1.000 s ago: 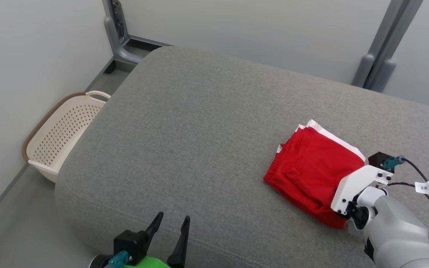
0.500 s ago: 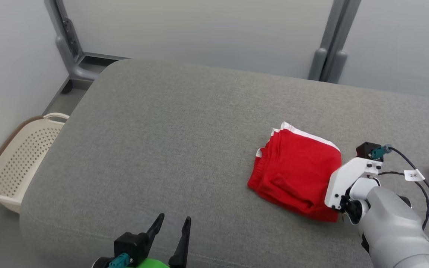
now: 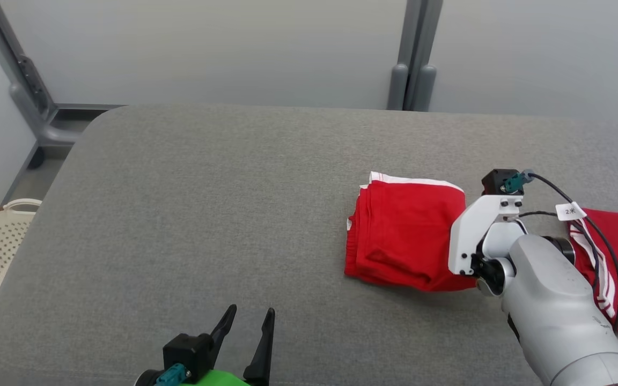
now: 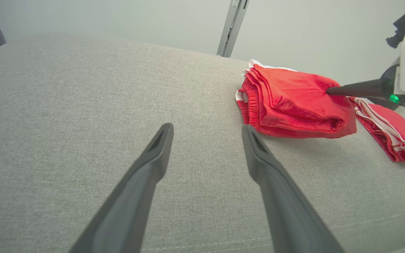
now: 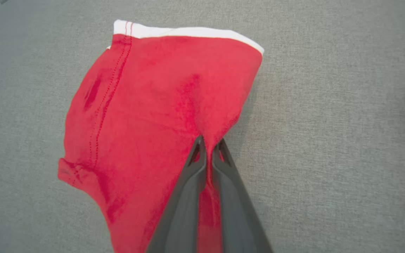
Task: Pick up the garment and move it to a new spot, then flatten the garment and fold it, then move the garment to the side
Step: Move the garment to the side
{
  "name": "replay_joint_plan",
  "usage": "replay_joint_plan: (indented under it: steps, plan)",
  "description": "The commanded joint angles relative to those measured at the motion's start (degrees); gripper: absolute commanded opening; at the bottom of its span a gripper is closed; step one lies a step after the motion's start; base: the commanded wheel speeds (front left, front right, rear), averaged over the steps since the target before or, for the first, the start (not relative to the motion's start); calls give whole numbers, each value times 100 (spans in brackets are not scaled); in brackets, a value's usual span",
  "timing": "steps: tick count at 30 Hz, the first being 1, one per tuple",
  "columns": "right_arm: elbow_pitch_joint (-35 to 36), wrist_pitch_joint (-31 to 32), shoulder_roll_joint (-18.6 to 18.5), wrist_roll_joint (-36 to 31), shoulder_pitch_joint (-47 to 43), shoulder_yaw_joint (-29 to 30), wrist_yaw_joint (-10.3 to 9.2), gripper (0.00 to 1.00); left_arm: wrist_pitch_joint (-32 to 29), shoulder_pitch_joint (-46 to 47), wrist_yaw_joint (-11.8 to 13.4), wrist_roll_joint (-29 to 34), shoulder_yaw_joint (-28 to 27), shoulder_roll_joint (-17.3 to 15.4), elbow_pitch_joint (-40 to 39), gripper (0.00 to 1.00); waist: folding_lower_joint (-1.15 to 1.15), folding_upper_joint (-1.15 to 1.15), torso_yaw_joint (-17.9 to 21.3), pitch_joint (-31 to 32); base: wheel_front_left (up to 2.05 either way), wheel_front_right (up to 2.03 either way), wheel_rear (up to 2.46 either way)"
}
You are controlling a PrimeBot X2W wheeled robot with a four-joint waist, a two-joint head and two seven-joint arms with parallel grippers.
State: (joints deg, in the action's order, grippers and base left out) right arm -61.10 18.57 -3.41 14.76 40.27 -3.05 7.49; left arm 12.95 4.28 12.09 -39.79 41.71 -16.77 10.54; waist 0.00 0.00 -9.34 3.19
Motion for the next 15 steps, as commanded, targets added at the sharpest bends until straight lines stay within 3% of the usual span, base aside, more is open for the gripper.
replay_joint_plan:
  steps: [1, 15]
  plan:
    - [134, 80, -59, 39, -44, -86, -2, 0, 48, 67, -16, -23, -25, 31, 27, 100, 0, 0, 282, -41, 0, 0, 0]
    - [2036, 1391, -675, 349, -481, -1248, -2, 0, 183, 296, -161, 47, -153, 221, 253, 100, 0, 0, 1467, -297, 0, 0, 0]
